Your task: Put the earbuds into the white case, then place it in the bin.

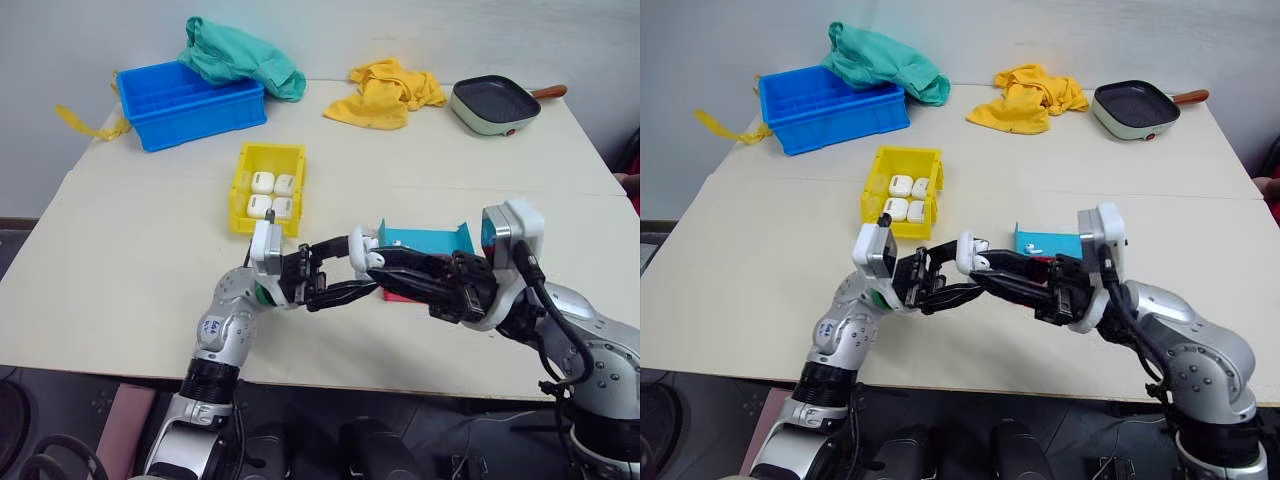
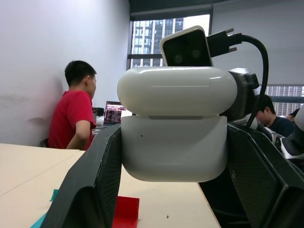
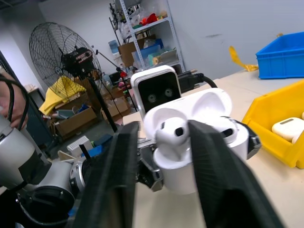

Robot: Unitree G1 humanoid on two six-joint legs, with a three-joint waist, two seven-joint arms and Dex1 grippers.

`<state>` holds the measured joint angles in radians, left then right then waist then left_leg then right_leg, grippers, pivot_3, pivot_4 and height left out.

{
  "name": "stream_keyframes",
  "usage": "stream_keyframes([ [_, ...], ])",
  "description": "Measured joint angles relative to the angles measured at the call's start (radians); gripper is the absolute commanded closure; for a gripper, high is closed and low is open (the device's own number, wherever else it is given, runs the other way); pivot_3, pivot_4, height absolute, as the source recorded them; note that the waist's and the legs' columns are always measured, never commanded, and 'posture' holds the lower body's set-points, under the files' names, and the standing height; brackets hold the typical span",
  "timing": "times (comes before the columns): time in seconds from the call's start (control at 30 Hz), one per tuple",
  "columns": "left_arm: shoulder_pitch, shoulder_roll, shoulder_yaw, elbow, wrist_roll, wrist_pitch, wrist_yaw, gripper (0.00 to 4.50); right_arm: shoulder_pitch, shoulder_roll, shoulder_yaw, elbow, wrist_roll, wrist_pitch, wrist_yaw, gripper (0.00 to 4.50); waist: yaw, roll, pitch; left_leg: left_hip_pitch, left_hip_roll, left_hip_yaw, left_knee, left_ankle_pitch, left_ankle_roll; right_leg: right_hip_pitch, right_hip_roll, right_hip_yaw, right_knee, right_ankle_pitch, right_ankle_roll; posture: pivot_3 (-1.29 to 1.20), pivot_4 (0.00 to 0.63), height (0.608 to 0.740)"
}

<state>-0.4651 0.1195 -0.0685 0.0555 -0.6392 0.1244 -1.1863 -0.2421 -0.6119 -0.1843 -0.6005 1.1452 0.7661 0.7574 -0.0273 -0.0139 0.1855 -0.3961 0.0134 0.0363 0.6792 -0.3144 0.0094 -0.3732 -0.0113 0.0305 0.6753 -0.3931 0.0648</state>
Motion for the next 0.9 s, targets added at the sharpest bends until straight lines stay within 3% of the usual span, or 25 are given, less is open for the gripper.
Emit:
stream_keyframes([
  [0.03, 0.001, 0.007, 0.001, -0.001, 0.0, 0.007, 0.005, 1.69, 0.025, -0.04, -0.021, -0.009, 0.022, 0.012, 0.001, 1.37, 0.0, 0.0, 0.0, 0.0, 0.0, 0.0, 0.0, 0.0, 0.0, 0.0, 0.0, 0.0, 0.0, 0.0, 0.0, 0.0, 0.15, 0.74],
  [0.2, -0.004, 0.113, 0.013, -0.002, 0.074, 0.006, 0.044, 1.69, 0.176, -0.194, -0.175, -0.011, 0.174, 0.098, -0.004, 1.37, 0.003, -0.001, 0.0, 0.0, 0.0, 0.0, 0.0, 0.0, 0.001, 0.001, 0.001, 0.0, -0.002, 0.0, 0.0, 0.0, 0.15, 0.74],
  [0.3, -0.028, 0.173, -0.014, -0.002, 0.147, 0.017, 0.061, 1.69, 0.185, -0.219, -0.219, -0.011, 0.183, 0.092, -0.006, 1.97, -0.002, -0.001, 0.001, 0.0, 0.0, 0.0, 0.0, -0.001, 0.004, 0.002, 0.001, 0.001, -0.003, 0.0, 0.0, 0.0, 0.15, 0.74],
  [0.53, -0.129, 0.235, -0.13, -0.005, 0.323, 0.038, 0.104, 1.69, -0.035, -0.229, -0.069, -0.013, 0.026, 0.039, 0.004, 4.38, -0.002, -0.001, 0.001, 0.0, 0.0, 0.0, -0.002, 0.0, 0.004, 0.0, 0.001, 0.002, -0.002, 0.0, 0.0, 0.0, 0.15, 0.74],
  [0.73, -0.129, 0.225, -0.181, -0.014, 0.356, 0.04, 0.107, 1.69, -0.181, -0.194, 0.132, 0.004, -0.163, 0.019, -0.012, 4.45, 0.001, -0.001, 0.001, -0.003, 0.0, -0.001, -0.002, 0.002, 0.001, -0.003, 0.0, 0.001, -0.001, 0.0, 0.0, 0.0, 0.15, 0.74],
  [0.9, -0.114, 0.228, -0.183, -0.019, 0.362, 0.039, 0.112, 1.69, -0.202, -0.197, 0.2, 0.021, -0.277, 0.019, -0.001, 4.45, 0.002, -0.001, 0.001, -0.004, 0.0, -0.001, -0.001, 0.001, 0.002, -0.003, 0.0, 0.001, -0.001, 0.0, 0.0, 0.0, 0.15, 0.74],
])
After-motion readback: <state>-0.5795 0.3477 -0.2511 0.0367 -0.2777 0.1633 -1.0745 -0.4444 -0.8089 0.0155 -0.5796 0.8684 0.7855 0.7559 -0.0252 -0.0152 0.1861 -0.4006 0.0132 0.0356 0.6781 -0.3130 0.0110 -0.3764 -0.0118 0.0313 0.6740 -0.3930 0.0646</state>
